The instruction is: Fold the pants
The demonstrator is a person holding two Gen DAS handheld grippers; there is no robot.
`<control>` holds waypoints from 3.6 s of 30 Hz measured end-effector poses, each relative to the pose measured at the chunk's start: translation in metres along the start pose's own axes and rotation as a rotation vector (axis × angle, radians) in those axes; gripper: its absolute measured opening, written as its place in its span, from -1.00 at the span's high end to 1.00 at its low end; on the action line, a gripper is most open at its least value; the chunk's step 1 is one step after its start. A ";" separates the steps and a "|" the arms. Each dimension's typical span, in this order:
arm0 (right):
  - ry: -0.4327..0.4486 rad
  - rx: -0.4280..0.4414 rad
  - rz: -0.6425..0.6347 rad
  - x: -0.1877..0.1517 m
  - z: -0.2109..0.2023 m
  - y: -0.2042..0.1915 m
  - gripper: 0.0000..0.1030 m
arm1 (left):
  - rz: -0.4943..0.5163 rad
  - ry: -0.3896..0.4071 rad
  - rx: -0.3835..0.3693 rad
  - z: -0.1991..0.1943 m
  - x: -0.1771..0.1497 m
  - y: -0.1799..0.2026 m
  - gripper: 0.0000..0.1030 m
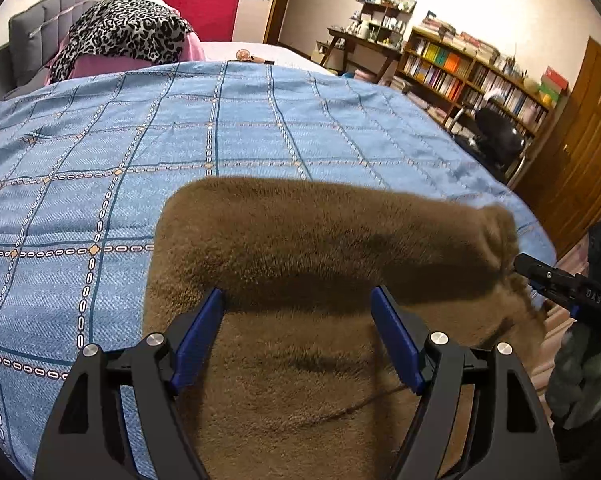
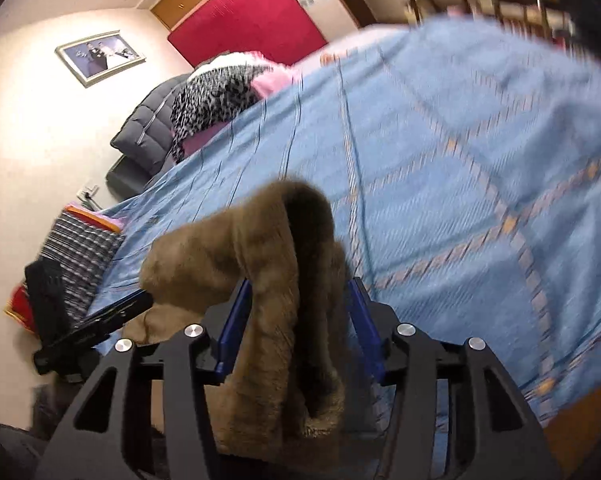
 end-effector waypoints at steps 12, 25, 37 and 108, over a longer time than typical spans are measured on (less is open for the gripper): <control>0.013 0.058 -0.121 0.014 0.033 -0.059 -0.01 | -0.014 0.025 -0.014 0.029 0.048 0.003 -0.47; 0.022 -0.022 -0.166 -0.014 0.103 -0.037 -0.01 | -0.051 -0.002 0.005 0.085 0.038 -0.029 -0.52; -0.014 -0.003 -0.128 -0.001 0.080 -0.042 -0.04 | -0.080 0.017 -0.028 0.044 0.039 -0.019 -0.62; -0.290 0.181 0.139 -0.040 0.092 0.011 -0.59 | -0.177 -0.177 -0.140 0.018 -0.020 -0.050 -0.47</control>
Point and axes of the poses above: each gripper's, at about its wrist camera, not at the fingertips, and z roughly the way its jaws point, y to its right, x to its top, the point moved 1 cm from there along z, roughly the way its jaws point, and after that the axes turned 10 degrees about -x, right-handed, at the moved point
